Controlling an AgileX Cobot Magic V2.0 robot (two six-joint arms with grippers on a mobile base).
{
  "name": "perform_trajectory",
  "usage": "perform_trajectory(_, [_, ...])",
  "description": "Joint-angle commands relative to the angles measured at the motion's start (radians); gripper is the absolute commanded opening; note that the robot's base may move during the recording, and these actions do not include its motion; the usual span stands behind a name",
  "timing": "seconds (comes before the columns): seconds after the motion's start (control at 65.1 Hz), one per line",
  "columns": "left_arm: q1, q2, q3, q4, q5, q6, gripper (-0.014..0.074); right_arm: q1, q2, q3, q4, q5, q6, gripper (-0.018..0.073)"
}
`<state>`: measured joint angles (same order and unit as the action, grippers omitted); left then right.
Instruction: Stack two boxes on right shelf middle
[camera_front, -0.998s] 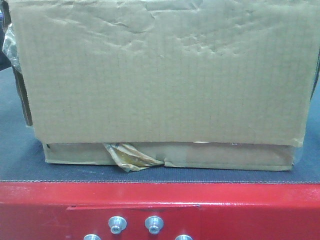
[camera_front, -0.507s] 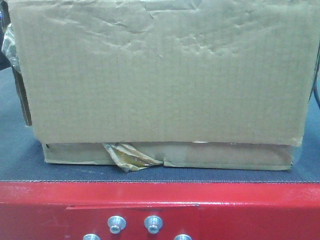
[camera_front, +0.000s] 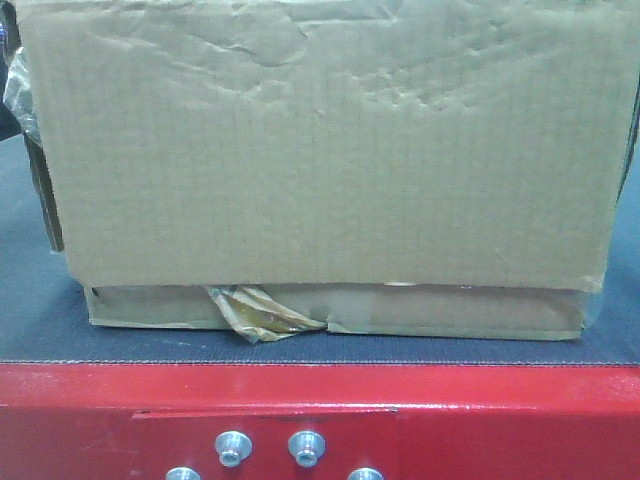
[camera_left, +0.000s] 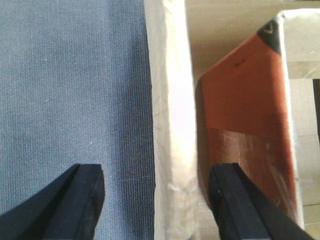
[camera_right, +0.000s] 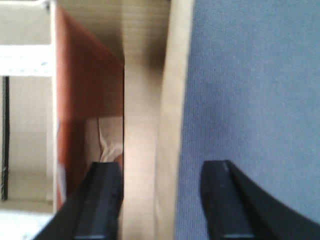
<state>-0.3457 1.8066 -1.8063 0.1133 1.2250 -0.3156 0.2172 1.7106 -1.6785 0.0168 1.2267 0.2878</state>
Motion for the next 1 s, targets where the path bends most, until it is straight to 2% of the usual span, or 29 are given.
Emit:
perform_trajectory(0.0, [0.003, -0.004, 0.001, -0.005, -0.004, 0.001, 0.0356, 0.001, -0.019, 0.019, 0.021, -0.006, 0.001, 0.0217])
perform_trajectory(0.507, [0.003, -0.004, 0.001, -0.005, -0.004, 0.001, 0.0356, 0.001, -0.019, 0.061, 0.001, -0.006, -0.009, 0.0214])
perform_trajectory(0.722, [0.003, -0.004, 0.001, 0.000, -0.004, 0.001, 0.0315, 0.001, -0.019, 0.063, -0.006, -0.006, -0.009, 0.0214])
perform_trajectory(0.983, [0.003, -0.004, 0.001, 0.005, -0.004, 0.001, 0.0307, 0.001, -0.019, 0.063, -0.006, -0.006, -0.009, 0.0212])
